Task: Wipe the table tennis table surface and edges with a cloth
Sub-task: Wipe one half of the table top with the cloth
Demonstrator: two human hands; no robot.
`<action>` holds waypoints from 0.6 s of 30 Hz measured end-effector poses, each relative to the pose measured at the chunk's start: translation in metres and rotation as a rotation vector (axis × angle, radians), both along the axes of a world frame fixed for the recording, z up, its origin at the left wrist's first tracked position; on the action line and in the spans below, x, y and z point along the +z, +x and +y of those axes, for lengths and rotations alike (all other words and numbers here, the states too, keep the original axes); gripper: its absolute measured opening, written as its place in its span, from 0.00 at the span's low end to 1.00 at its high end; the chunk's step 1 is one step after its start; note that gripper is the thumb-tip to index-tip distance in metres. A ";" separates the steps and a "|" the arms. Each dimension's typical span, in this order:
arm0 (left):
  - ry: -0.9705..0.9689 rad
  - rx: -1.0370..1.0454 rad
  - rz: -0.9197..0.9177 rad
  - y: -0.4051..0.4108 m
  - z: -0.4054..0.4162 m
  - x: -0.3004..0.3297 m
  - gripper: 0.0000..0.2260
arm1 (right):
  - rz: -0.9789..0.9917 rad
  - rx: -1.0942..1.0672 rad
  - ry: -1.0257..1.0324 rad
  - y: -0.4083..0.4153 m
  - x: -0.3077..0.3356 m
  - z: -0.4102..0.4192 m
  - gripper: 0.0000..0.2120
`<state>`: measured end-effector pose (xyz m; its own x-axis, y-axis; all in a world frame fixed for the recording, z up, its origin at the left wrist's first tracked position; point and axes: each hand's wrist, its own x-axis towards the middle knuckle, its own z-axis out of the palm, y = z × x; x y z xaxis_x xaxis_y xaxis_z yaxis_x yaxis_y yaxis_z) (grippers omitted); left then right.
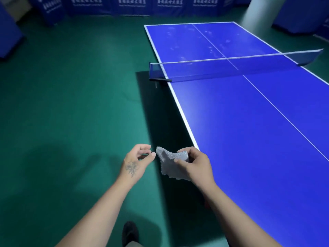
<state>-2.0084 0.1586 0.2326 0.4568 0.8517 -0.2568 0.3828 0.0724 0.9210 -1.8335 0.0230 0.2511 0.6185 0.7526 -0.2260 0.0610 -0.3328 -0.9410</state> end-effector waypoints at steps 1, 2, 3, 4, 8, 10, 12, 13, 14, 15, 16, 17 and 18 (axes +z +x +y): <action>0.000 0.016 -0.001 -0.010 0.012 0.000 0.16 | 0.001 0.017 -0.001 -0.008 0.000 0.013 0.07; -0.004 0.026 0.000 -0.020 0.025 0.000 0.17 | 0.013 0.031 0.001 -0.015 0.000 0.027 0.07; -0.009 0.030 0.006 -0.030 0.037 -0.001 0.18 | 0.025 0.042 0.003 -0.022 0.000 0.039 0.06; -0.013 0.027 0.017 -0.039 0.050 -0.002 0.18 | 0.031 0.046 0.008 -0.029 0.001 0.053 0.06; -0.036 0.020 0.049 -0.072 0.109 0.002 0.19 | 0.027 0.042 0.017 -0.054 0.011 0.105 0.06; -0.041 0.030 0.038 -0.085 0.141 0.003 0.23 | 0.028 0.042 0.020 -0.063 0.015 0.132 0.05; -0.036 0.046 0.025 -0.096 0.171 0.001 0.25 | 0.015 0.038 0.024 -0.071 0.017 0.159 0.06; -0.033 0.046 0.020 -0.100 0.184 0.001 0.24 | 0.015 0.034 0.029 -0.075 0.018 0.172 0.06; -0.032 0.046 0.018 -0.103 0.196 0.000 0.22 | 0.021 0.030 0.035 -0.078 0.018 0.185 0.06; -0.034 0.049 0.013 -0.105 0.206 0.000 0.21 | 0.024 0.027 0.040 -0.081 0.017 0.197 0.06; -0.037 0.051 0.011 -0.106 0.216 0.000 0.21 | 0.023 0.026 0.045 -0.083 0.018 0.208 0.06; -0.038 0.051 0.010 -0.107 0.225 0.000 0.22 | 0.021 0.027 0.049 -0.084 0.018 0.219 0.05; -0.039 0.049 0.012 -0.107 0.234 0.000 0.23 | 0.027 0.027 0.052 -0.084 0.018 0.229 0.05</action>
